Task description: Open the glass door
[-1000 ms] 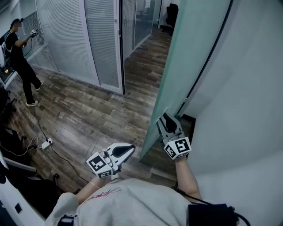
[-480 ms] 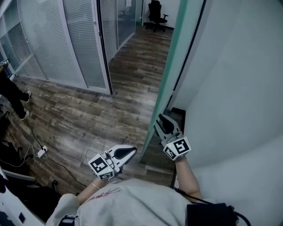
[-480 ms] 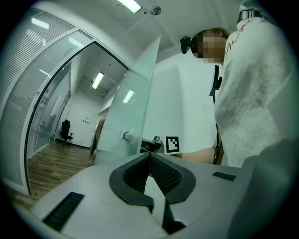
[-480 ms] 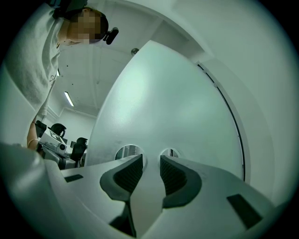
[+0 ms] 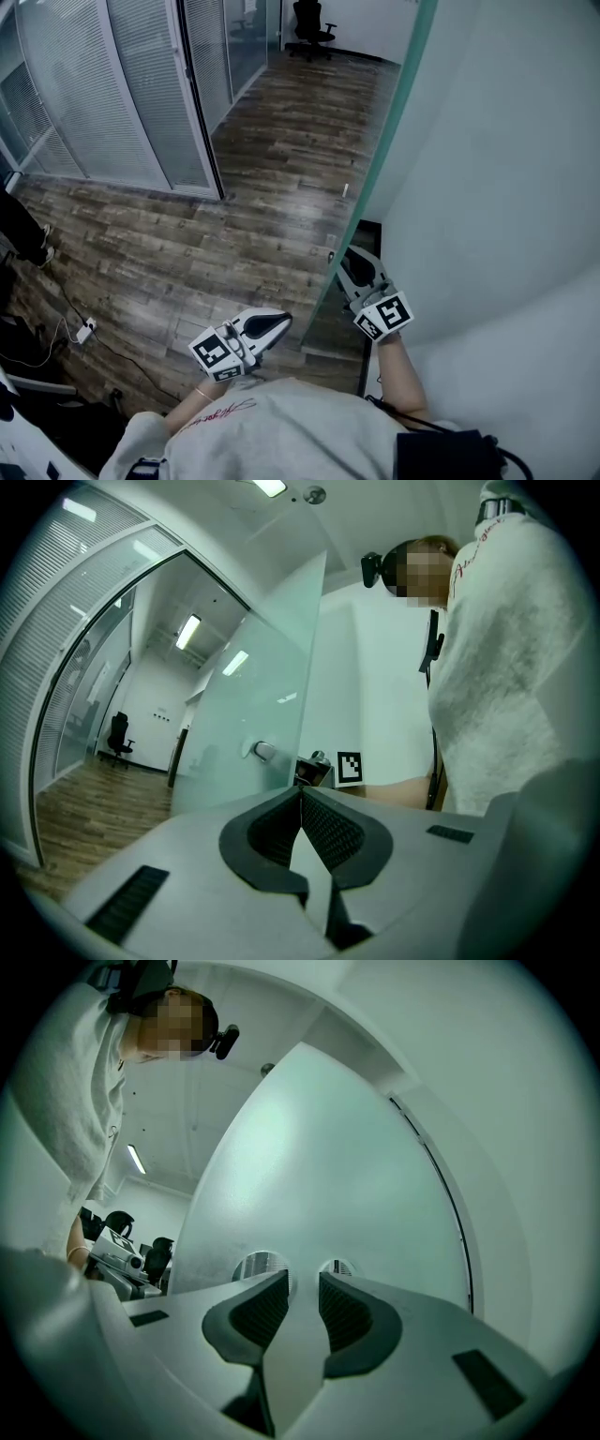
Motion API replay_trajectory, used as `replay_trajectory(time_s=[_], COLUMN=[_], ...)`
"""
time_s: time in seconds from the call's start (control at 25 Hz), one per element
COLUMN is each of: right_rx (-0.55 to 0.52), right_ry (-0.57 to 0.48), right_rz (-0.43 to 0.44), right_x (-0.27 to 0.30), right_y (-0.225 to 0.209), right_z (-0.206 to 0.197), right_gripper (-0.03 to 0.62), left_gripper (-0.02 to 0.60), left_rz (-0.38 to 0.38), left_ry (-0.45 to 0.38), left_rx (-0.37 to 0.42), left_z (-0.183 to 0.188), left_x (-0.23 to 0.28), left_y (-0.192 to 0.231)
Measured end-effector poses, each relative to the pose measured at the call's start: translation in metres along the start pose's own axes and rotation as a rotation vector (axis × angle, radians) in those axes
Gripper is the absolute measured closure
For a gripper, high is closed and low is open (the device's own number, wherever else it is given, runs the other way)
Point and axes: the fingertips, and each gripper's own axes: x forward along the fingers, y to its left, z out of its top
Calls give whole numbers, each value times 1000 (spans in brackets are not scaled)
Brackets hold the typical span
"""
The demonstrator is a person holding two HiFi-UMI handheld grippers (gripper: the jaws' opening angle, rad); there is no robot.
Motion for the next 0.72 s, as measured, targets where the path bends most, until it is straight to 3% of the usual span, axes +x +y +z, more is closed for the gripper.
replay_trajectory(time_s=[0.32, 0.72], right_rx=[-137, -126], right_ry=[57, 60], right_rz=[-37, -40], right_x=[-31, -64], right_y=[-11, -33], right_z=[17, 16], right_gripper=[487, 487], left_gripper=[563, 563], left_rz=[-39, -65], left_ry=[6, 17], left_rx=[-5, -3], left_z=[3, -6], left_x=[13, 20], left_y=[-17, -24])
